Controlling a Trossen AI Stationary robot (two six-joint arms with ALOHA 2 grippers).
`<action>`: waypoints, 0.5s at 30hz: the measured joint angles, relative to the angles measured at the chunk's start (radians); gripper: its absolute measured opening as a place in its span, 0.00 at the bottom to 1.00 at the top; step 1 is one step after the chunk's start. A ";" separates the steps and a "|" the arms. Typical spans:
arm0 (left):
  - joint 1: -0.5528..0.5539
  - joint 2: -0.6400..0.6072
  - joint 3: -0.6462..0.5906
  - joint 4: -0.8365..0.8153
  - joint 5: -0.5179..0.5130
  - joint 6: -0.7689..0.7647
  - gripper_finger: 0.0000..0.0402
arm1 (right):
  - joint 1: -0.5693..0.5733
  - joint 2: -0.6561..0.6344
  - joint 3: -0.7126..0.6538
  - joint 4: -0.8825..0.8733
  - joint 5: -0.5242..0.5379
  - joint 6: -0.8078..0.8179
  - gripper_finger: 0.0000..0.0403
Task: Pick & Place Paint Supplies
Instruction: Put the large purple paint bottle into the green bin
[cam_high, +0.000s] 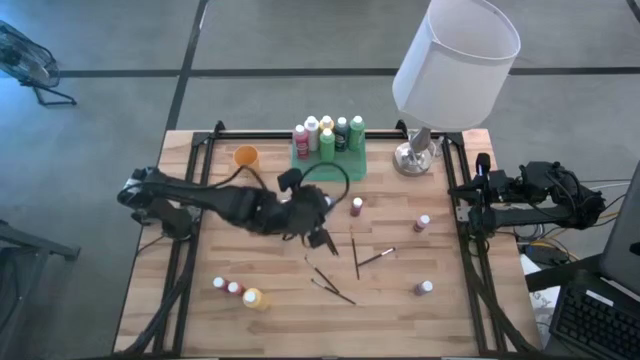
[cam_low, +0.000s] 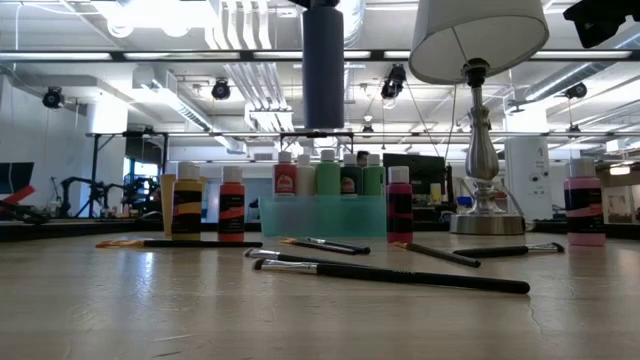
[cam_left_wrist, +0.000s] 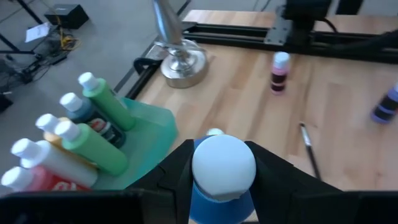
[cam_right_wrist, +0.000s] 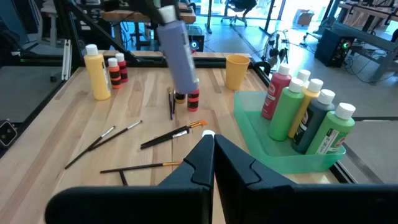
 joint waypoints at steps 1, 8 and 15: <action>0.016 0.000 0.004 0.000 0.011 0.006 0.32 | 0.000 0.000 0.000 0.000 0.000 0.000 0.02; 0.140 0.000 0.015 0.006 0.104 0.018 0.32 | 0.000 0.000 0.000 0.000 0.000 0.000 0.02; 0.254 0.000 0.015 0.013 0.197 0.030 0.32 | 0.000 0.000 0.000 0.000 0.000 0.000 0.02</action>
